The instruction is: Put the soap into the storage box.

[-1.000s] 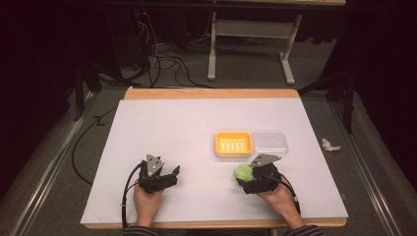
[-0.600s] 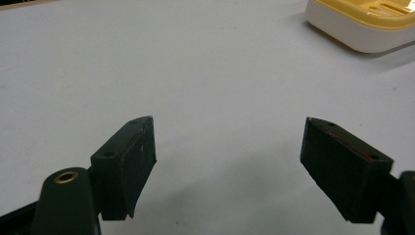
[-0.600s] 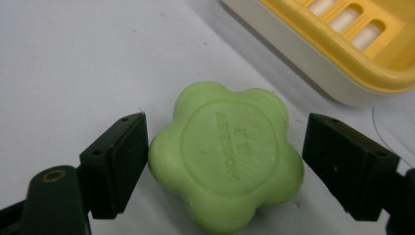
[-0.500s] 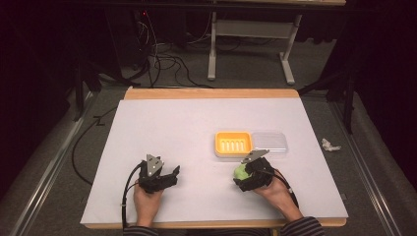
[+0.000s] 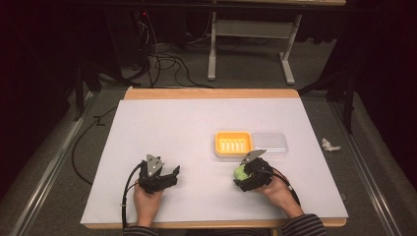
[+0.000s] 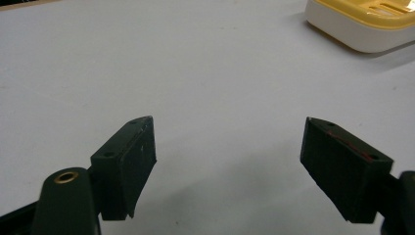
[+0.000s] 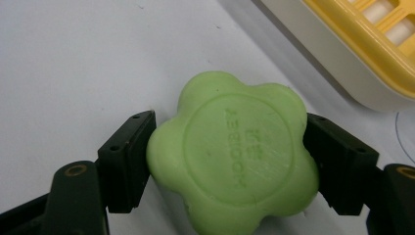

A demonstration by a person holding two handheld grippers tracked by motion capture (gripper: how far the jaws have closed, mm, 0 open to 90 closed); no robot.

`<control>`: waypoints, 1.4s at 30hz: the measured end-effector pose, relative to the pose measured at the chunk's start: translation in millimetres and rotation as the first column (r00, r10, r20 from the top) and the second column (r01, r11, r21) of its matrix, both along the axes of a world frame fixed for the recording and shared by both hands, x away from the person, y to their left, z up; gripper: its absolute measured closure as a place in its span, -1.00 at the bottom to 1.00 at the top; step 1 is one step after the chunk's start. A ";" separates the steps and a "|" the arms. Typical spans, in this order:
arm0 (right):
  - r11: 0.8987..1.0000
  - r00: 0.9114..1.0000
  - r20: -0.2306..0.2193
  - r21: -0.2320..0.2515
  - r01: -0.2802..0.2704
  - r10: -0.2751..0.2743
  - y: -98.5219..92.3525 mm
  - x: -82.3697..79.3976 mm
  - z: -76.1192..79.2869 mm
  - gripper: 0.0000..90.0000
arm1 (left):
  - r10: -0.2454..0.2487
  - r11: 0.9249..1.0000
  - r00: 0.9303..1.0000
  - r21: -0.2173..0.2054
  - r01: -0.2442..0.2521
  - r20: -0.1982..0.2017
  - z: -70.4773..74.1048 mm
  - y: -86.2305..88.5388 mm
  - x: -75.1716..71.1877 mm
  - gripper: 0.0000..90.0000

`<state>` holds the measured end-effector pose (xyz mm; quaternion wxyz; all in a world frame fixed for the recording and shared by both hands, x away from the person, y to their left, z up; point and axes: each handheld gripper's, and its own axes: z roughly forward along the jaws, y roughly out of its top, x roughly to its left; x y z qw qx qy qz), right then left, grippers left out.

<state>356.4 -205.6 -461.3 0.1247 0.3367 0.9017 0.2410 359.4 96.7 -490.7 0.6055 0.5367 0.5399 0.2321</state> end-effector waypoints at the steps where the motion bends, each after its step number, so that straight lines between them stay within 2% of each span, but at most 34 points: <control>1: 1.000 1.000 0.000 0.001 0.002 -0.002 -0.2 -0.1 0.0 -0.42 | 0.000 1.000 1.000 0.000 0.000 0.000 0.0 0.0 0.0 -0.52; 6: 1.000 1.000 0.018 -0.001 -0.006 0.006 -0.5 -2.2 -0.4 -0.42 | 0.000 1.000 1.000 -0.003 0.000 0.000 0.1 -0.2 0.0 -0.52; 16: 0.999 0.999 0.044 0.040 -0.025 0.023 -4.0 -6.2 1.9 -0.41 | 0.002 1.000 1.000 0.001 -0.002 -0.004 -0.3 -0.7 0.7 -0.52; 21: 0.998 0.999 0.045 0.057 -0.014 0.011 -8.0 -6.9 4.1 -0.41 | 0.001 1.000 1.000 0.000 -0.001 -0.005 -0.3 -0.6 0.7 -0.52; 34: 0.994 0.996 0.092 0.105 -0.008 -0.001 -14.7 -12.4 14.1 -0.40 | 0.001 1.000 1.000 0.005 -0.001 -0.009 -0.5 -0.8 0.9 -0.52; 42: 0.994 0.993 0.119 0.111 -0.002 -0.011 -16.9 -13.8 21.5 -0.40 | 0.001 1.000 1.000 0.005 -0.001 -0.009 -0.4 -0.7 0.9 -0.52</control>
